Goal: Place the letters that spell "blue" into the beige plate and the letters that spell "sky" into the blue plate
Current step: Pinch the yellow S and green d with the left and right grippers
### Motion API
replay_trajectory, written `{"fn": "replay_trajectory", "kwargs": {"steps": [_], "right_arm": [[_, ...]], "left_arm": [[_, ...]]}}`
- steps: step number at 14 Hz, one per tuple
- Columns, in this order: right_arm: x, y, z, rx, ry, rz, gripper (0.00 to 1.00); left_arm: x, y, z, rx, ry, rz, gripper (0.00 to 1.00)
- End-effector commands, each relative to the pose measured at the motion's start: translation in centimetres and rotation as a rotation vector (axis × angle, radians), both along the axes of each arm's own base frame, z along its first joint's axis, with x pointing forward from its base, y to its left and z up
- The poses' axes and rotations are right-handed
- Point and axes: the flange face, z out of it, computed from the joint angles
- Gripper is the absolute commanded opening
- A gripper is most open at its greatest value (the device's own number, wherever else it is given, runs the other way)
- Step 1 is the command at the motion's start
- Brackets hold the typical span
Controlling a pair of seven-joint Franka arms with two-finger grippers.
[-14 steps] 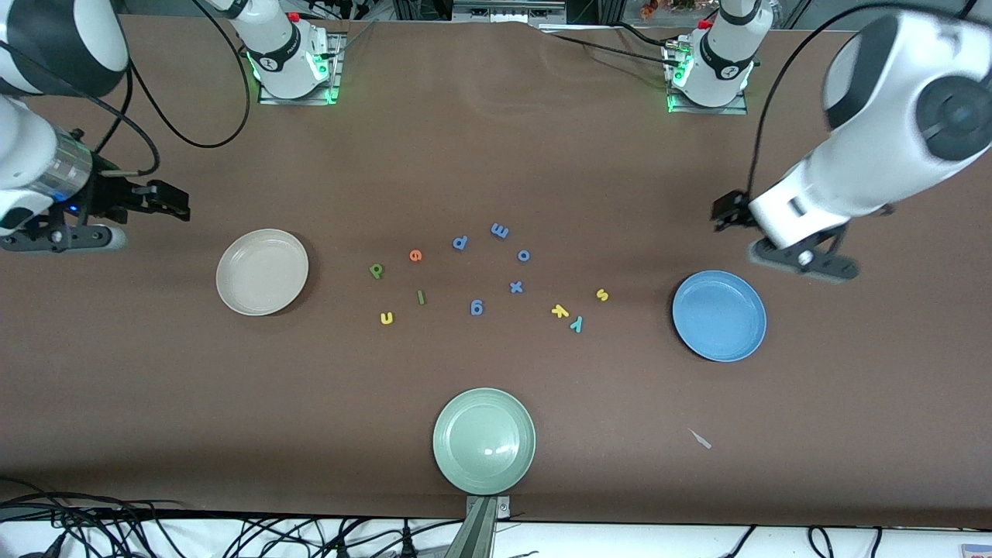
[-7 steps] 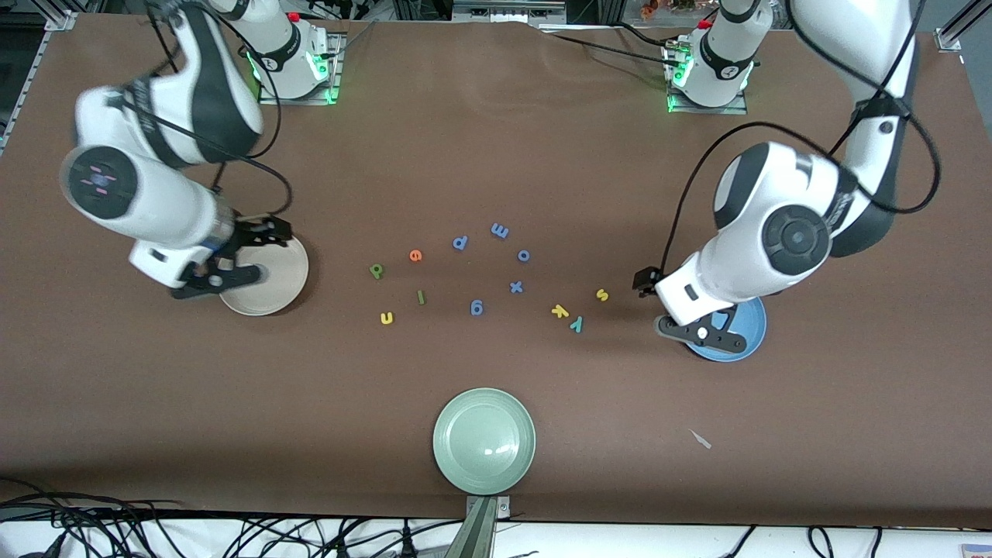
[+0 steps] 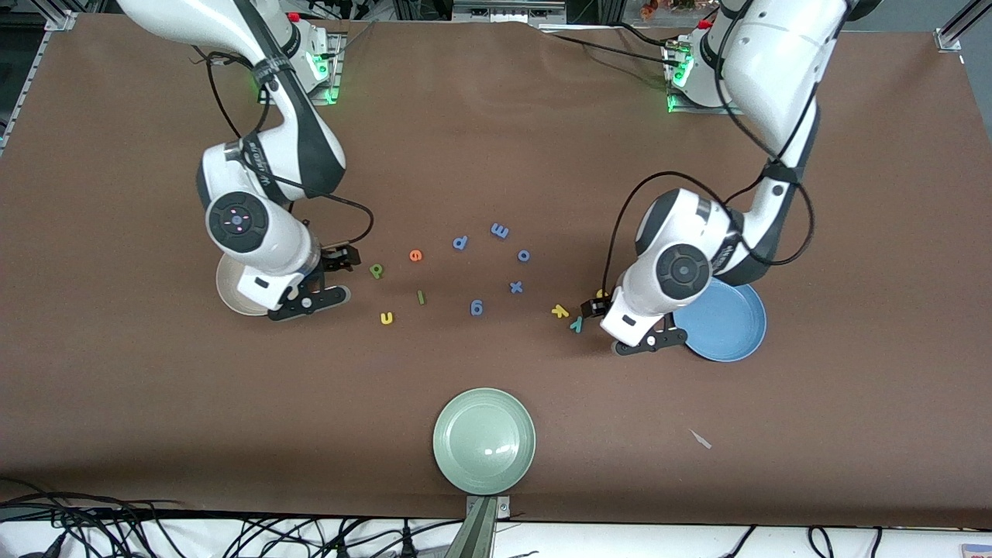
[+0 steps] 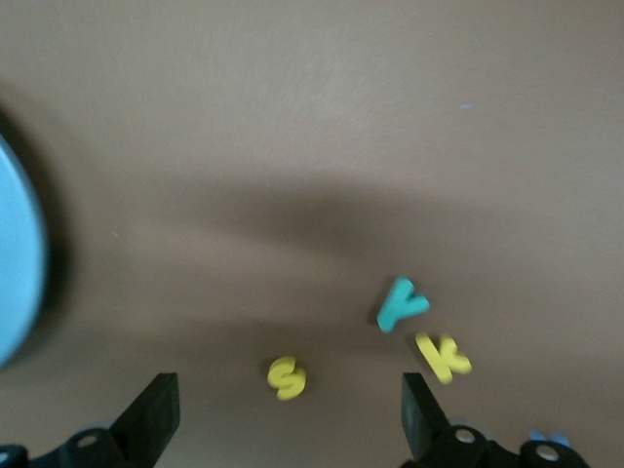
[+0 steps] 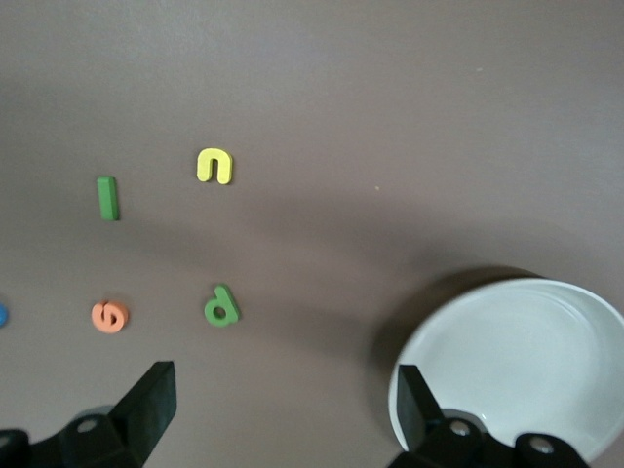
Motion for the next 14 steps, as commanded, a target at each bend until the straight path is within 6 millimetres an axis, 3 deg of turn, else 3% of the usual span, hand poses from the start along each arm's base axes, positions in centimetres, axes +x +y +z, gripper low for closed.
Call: {"fn": "replay_trajectory", "kwargs": {"steps": [1, 3, 6, 9, 11, 14], "right_arm": [[-2.5, 0.0, -3.2, 0.037, -0.054, -0.005, 1.0], [-4.1, 0.5, -5.5, 0.048, -0.073, -0.034, 1.0], [-5.5, 0.6, -8.3, 0.06, -0.094, -0.034, 1.0], [-6.8, 2.7, -10.6, 0.052, -0.069, -0.002, 1.0], [-7.2, 2.7, -12.3, 0.055, -0.079, 0.003, 1.0], [-7.7, 3.4, -13.1, 0.069, -0.107, 0.018, 1.0]], "left_arm": [[-0.8, -0.8, -1.7, 0.04, -0.014, 0.142, 0.96], [-2.5, -1.0, -3.6, 0.062, 0.016, 0.182, 0.82], [-4.2, -1.0, -5.8, 0.054, -0.015, 0.261, 0.74], [-4.3, -1.2, -5.6, 0.057, -0.013, 0.27, 0.66], [-4.4, -1.2, -5.8, 0.06, -0.01, 0.27, 0.55], [-4.6, -1.1, -6.0, 0.063, -0.006, 0.269, 0.48]]}}
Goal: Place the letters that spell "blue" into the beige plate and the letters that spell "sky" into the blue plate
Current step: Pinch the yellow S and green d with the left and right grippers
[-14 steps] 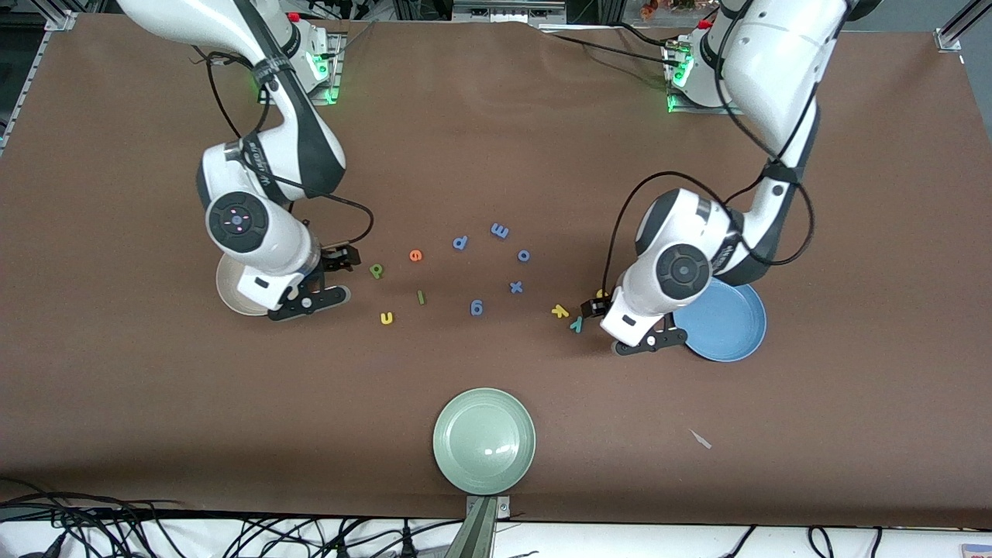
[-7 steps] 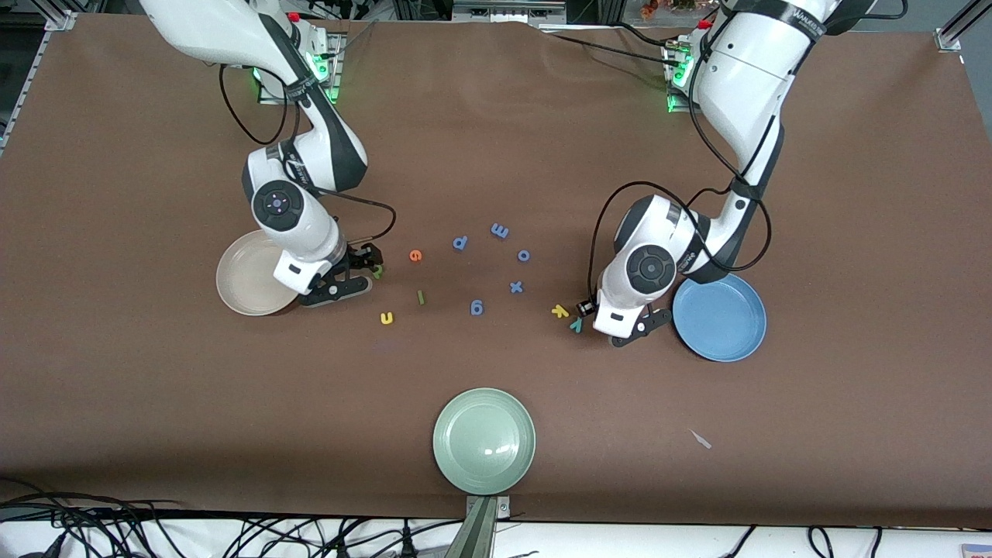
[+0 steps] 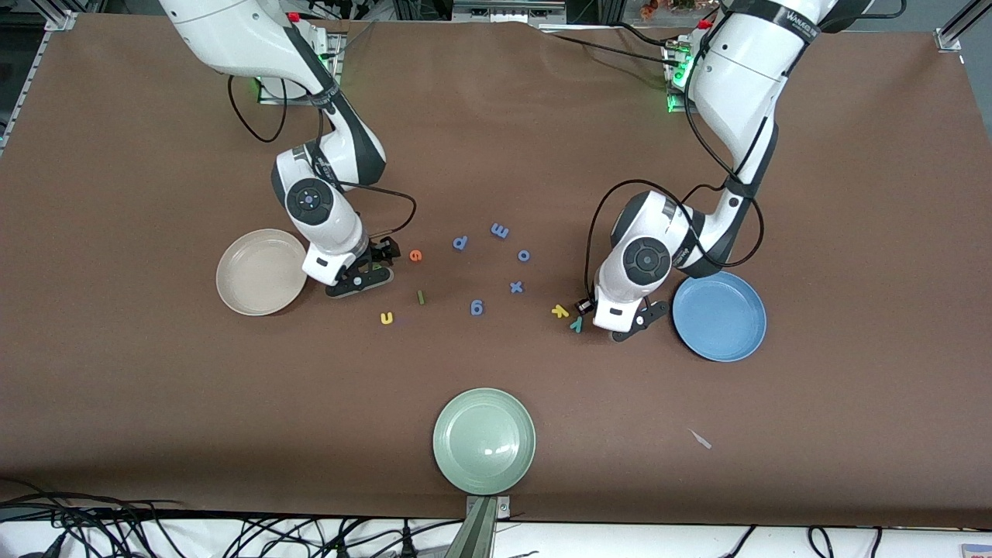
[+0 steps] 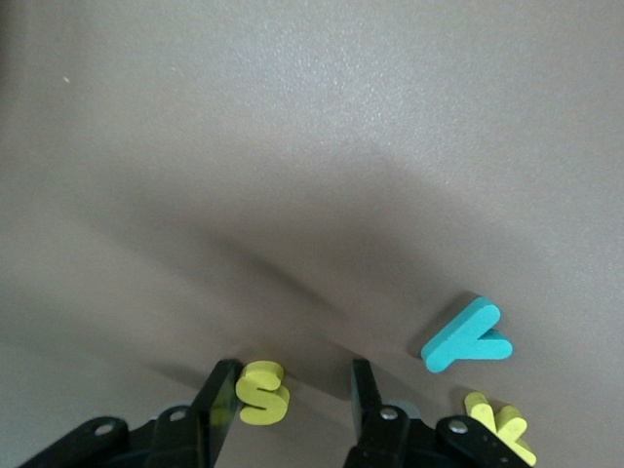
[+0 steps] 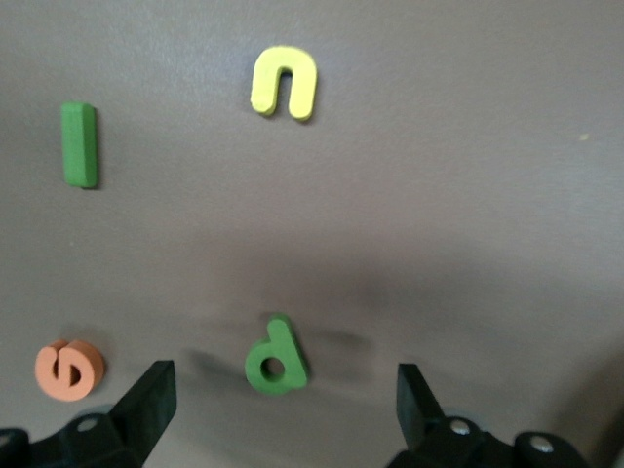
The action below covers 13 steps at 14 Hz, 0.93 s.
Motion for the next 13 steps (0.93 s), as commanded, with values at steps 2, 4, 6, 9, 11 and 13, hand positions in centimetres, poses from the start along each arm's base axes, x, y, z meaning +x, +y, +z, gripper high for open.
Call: {"fn": "replay_trajectory", "kwargs": {"steps": [2, 4, 6, 9, 11, 13], "right_arm": [[-0.5, 0.3, -0.6, 0.009, -0.012, -0.004, 0.97], [-0.7, 0.4, -1.0, 0.007, -0.007, -0.001, 0.85], [-1.0, 0.6, -1.1, 0.005, -0.002, 0.002, 0.59], [-1.0, 0.5, -1.1, 0.005, -0.002, 0.001, 0.27], [-1.0, 0.6, -1.1, 0.005, -0.002, 0.002, 0.12], [-0.7, 0.6, -0.4, 0.009, -0.01, 0.004, 0.02]], "left_arm": [[-0.8, 0.5, 0.2, 0.026, 0.0, 0.003, 0.33], [-0.9, 0.2, 0.3, 0.027, 0.006, -0.006, 0.1], [-0.7, 0.5, 0.5, 0.031, 0.014, -0.008, 0.04], [0.1, 1.4, 2.8, 0.035, 0.016, -0.005, 0.04], [1.7, 4.4, 5.2, 0.033, 0.039, -0.067, 0.04], [2.6, 6.7, 6.9, 0.027, 0.053, -0.117, 0.04]]}}
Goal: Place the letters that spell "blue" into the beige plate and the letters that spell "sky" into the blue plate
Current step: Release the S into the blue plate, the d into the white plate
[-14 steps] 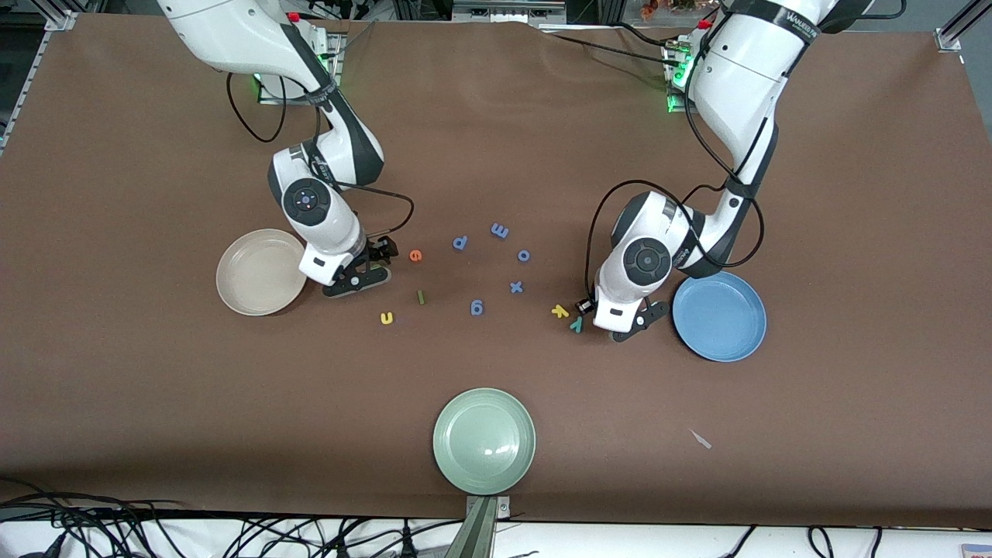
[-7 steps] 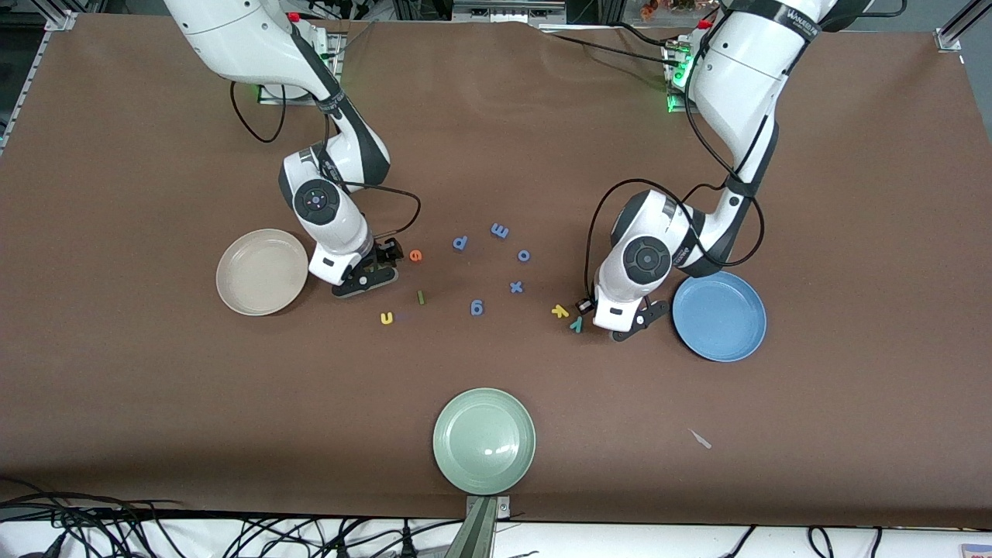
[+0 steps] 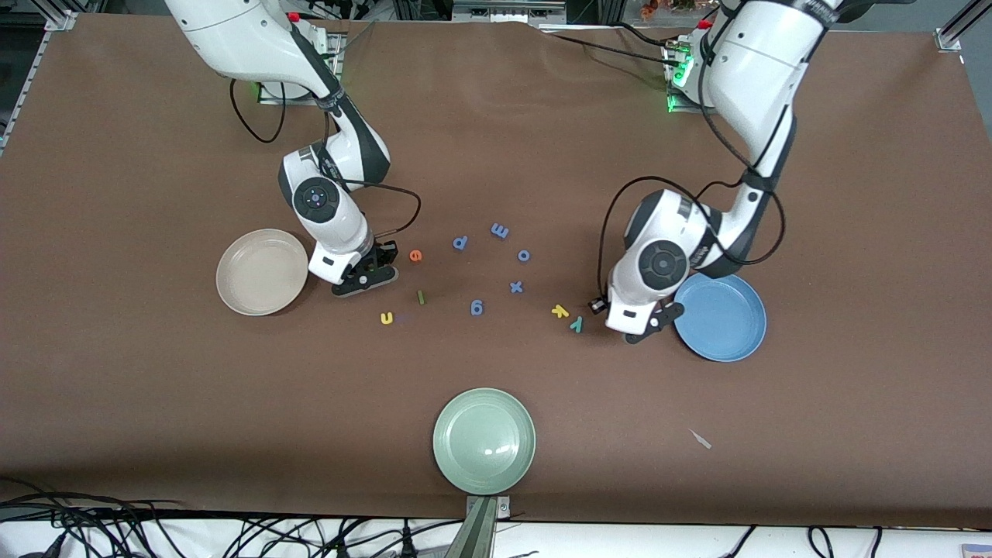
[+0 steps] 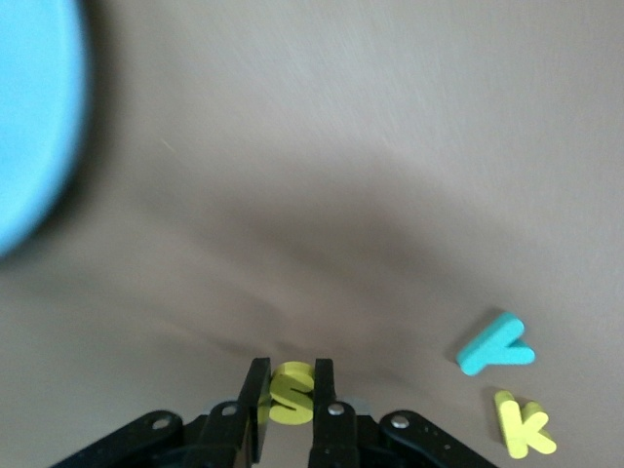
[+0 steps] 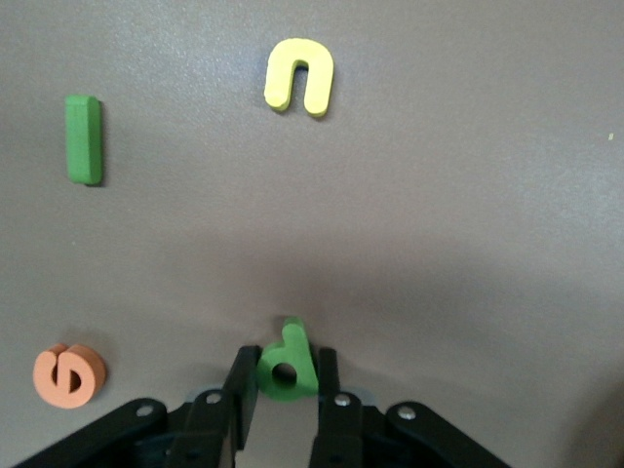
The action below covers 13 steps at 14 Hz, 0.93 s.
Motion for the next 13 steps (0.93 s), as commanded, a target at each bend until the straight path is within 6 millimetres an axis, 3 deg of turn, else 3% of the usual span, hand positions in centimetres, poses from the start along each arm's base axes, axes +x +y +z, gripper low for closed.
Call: {"fn": "replay_trajectory", "kwargs": {"steps": [1, 4, 6, 8, 10, 13], "right_arm": [[0.2, 0.2, 0.8, 0.011, -0.019, 0.005, 0.01], [2.3, -3.3, 4.0, -0.023, -0.008, -0.01, 0.01], [3.9, -7.5, 5.1, -0.049, -0.016, 0.015, 0.01], [4.7, -11.0, 5.9, -0.076, 0.004, 0.004, 0.01], [5.4, -13.4, 6.7, -0.092, 0.016, -0.009, 0.03], [6.0, -17.7, 5.7, -0.114, 0.049, -0.046, 0.13]], "left_arm": [[0.9, 3.5, 3.2, -0.001, 0.017, -0.107, 0.04], [1.9, 10.0, 4.5, -0.032, 0.063, -0.244, 0.04], [2.5, 13.5, 4.3, -0.041, 0.065, -0.301, 0.06], [2.9, 15.6, 3.9, -0.006, 0.06, -0.349, 0.09], [3.1, 16.3, 3.1, 0.004, 0.06, -0.357, 0.1], [3.3, 18.4, 1.9, 0.021, 0.064, -0.386, 0.14]]}}
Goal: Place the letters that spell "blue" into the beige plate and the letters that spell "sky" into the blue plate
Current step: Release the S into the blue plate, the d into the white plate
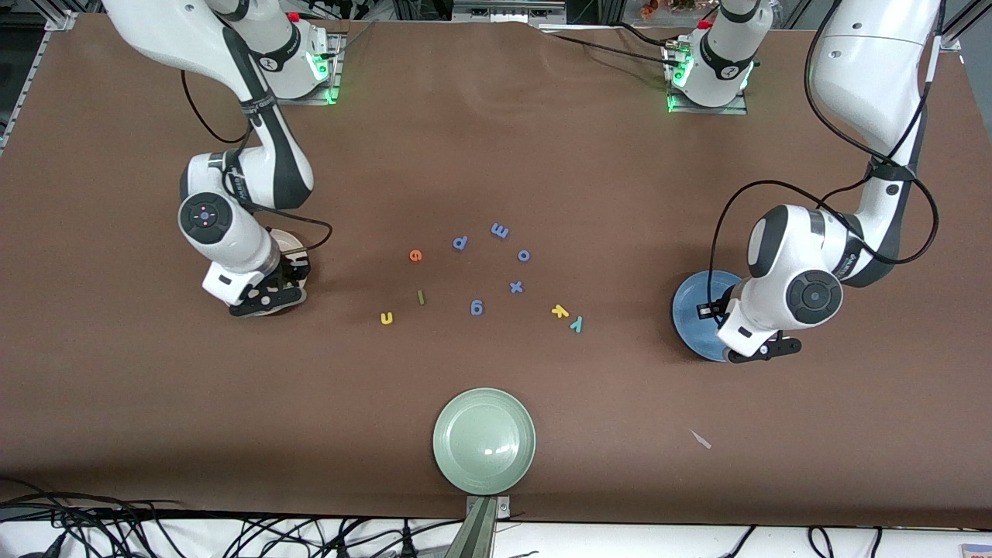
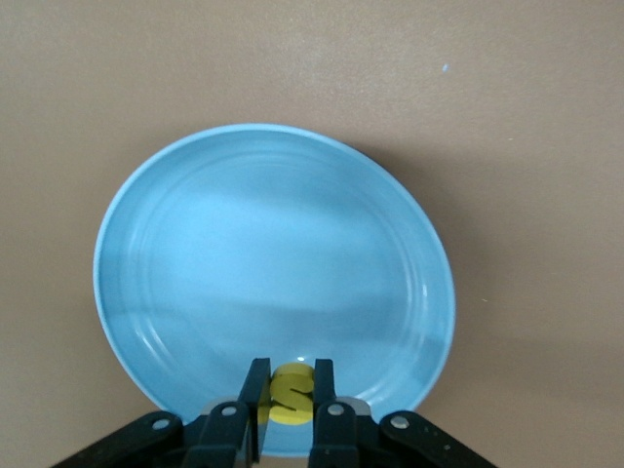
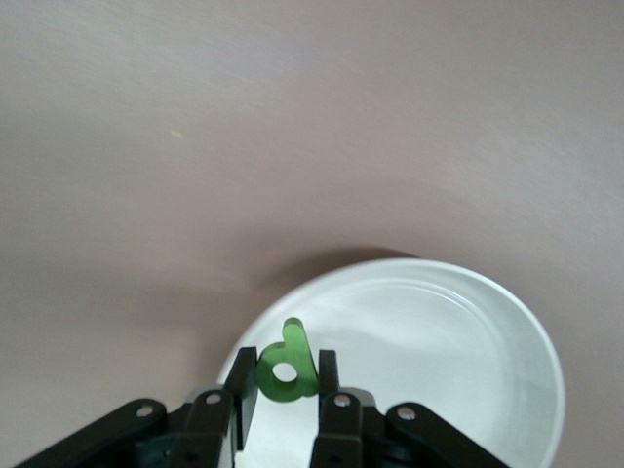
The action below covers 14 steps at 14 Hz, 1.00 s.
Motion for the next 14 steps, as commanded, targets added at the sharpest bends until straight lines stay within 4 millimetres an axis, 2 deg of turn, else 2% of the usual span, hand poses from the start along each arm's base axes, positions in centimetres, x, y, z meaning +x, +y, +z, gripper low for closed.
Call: {"fn": "replay_trajectory", "kwargs": {"steps": [1, 2, 3, 4, 7, 9, 10, 11, 12, 14], "right_arm": [[0.4, -3.1, -0.6, 0.001, 0.03, -0.021, 0.35], [0.4, -3.3, -0.7, 0.0, 0.031, -0.032, 0.9], [0.4, -3.2, -0.5, 0.002, 0.029, -0.023, 1.0], [0.5, -2.5, -0.1, 0.006, 0.026, -0.013, 1.0], [1.8, -0.1, 1.7, 0.024, 0.024, -0.008, 1.0], [2.5, 2.6, 2.4, 0.062, 0.018, -0.054, 1.0], [3.0, 3.7, 2.2, 0.066, 0.011, -0.071, 1.0], [3.5, 5.3, 2.1, 0.074, 0.003, -0.079, 1.0], [3.7, 6.8, 1.6, 0.079, 0.003, -0.099, 1.0], [4.5, 9.8, 0.8, 0.094, -0.009, -0.146, 1.0]], "left_arm": [[0.0, 1.3, -0.8, 0.009, 0.0, -0.036, 0.2], [-0.1, 1.2, -1.0, 0.007, 0.003, -0.038, 0.37], [-0.1, 1.1, -1.1, 0.007, 0.004, -0.04, 0.71], [-0.1, 0.9, -1.0, 0.007, 0.004, -0.042, 1.0], [0.0, -0.4, 0.1, -0.002, -0.002, -0.032, 1.0], [-0.4, -4.4, 1.7, -0.041, -0.015, -0.098, 1.0], [-0.4, -6.7, 2.6, -0.059, -0.031, -0.121, 1.0], [0.0, -8.2, 3.2, -0.076, -0.047, -0.15, 1.0], [-0.1, -9.7, 2.6, -0.091, -0.049, -0.172, 1.0], [0.7, -14.9, 2.3, -0.132, -0.108, -0.234, 1.0]]}}
